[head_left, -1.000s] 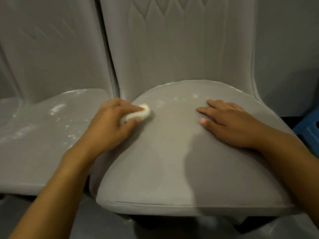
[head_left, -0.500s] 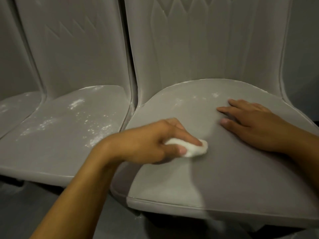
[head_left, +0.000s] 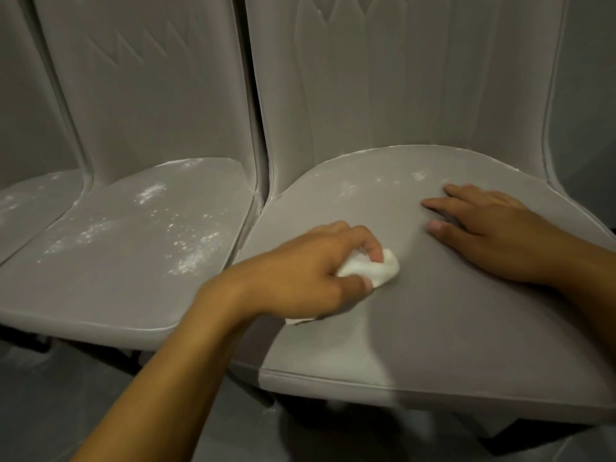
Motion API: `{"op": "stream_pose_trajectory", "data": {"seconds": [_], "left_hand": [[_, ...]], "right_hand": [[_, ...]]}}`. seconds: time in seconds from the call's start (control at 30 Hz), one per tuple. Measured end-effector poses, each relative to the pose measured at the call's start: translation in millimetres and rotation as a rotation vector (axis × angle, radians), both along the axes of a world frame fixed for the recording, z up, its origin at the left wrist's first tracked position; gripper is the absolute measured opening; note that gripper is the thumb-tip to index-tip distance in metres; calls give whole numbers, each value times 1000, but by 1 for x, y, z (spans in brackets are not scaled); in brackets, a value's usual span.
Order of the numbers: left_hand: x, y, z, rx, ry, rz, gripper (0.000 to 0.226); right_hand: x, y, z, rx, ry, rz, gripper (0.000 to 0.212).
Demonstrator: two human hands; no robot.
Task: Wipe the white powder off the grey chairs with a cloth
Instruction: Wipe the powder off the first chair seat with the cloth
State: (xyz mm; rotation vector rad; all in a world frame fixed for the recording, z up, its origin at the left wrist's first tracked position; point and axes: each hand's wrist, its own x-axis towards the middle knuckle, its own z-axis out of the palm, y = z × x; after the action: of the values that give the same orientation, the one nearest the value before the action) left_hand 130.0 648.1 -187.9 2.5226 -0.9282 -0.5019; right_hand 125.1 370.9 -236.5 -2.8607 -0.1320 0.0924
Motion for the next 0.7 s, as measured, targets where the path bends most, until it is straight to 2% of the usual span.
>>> {"op": "stream_pose_trajectory", "data": {"seconds": [0.03, 0.07, 0.2, 0.27, 0.4, 0.53, 0.6, 0.7], "left_hand": [[-1, 0, 5, -41, 64, 6, 28], [3, 3, 10, -63, 48, 38, 28], [42, 40, 6, 24, -366, 343, 33], [51, 43, -10, -25, -371, 468, 35], [43, 4, -45, -48, -445, 281, 38], [39, -26, -39, -130, -333, 142, 40], [48, -31, -36, -39, -431, 215, 38], [78, -41, -33, 283, -626, 446, 31]], "right_hand": [[-1, 0, 0, 4, 1, -4, 69], [-1, -1, 1, 7, -1, -6, 70], [-3, 0, 1, 0, -7, -11, 66], [-3, 1, 1, 2, -11, -18, 69], [-2, 3, 1, -23, -14, -15, 68], [-3, 2, 1, -30, -4, -3, 70], [-4, 2, 2, -25, -1, 1, 70], [-5, 2, 1, -34, -3, 4, 64]]}}
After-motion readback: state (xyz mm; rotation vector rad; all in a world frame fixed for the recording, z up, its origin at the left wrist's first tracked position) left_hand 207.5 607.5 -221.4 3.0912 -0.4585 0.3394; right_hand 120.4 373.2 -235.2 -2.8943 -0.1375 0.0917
